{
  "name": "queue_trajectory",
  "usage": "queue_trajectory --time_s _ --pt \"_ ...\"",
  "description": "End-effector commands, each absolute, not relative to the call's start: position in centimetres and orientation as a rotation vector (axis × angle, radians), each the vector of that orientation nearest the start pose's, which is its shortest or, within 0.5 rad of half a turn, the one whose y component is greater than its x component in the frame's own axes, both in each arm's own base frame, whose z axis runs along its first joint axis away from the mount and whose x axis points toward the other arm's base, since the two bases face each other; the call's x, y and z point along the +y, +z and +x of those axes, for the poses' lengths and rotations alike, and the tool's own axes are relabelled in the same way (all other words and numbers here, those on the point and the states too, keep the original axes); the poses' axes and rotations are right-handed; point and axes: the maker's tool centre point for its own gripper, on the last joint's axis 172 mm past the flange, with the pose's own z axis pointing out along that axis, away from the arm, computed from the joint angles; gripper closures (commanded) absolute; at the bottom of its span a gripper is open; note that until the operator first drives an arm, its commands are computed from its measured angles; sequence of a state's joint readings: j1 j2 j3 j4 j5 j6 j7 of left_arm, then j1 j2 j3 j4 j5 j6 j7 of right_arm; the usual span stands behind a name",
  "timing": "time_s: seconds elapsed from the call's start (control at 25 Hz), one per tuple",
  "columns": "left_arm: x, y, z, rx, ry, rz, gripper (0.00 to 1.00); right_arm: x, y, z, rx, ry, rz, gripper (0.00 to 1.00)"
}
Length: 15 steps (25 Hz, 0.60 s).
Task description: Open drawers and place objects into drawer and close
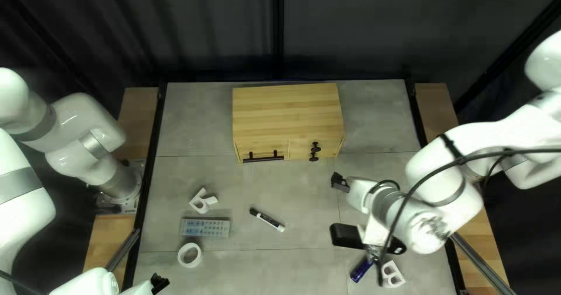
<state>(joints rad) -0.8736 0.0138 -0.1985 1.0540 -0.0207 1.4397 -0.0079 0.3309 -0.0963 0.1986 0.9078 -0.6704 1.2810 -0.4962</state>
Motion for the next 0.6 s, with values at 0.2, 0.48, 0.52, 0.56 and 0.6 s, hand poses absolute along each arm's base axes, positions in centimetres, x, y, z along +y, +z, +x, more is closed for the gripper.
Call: queue_trajectory --time_s 0.2,0.48,0.52,0.56,0.6 --pt "-31.6 17.6 16.6 1.468 0.522 -2.512 0.00 6.7 20.5 40.6 1.563 -0.310 1.887 0.00" --pt "-31.6 17.6 16.6 1.468 0.522 -2.512 0.00 6.0 18.6 42.1 1.615 -0.282 1.735 0.00" --pt "-31.6 17.6 16.6 1.468 0.522 -2.512 0.00 6.0 18.4 42.3 1.616 -0.287 1.722 0.00" --pt "-31.6 17.6 16.6 1.468 0.522 -2.512 0.00 5.9 18.2 42.4 1.616 -0.293 1.715 0.00" --pt "-31.6 17.6 16.6 1.468 0.522 -2.512 0.00 5.9 17.9 42.5 1.616 -0.305 1.705 0.00"
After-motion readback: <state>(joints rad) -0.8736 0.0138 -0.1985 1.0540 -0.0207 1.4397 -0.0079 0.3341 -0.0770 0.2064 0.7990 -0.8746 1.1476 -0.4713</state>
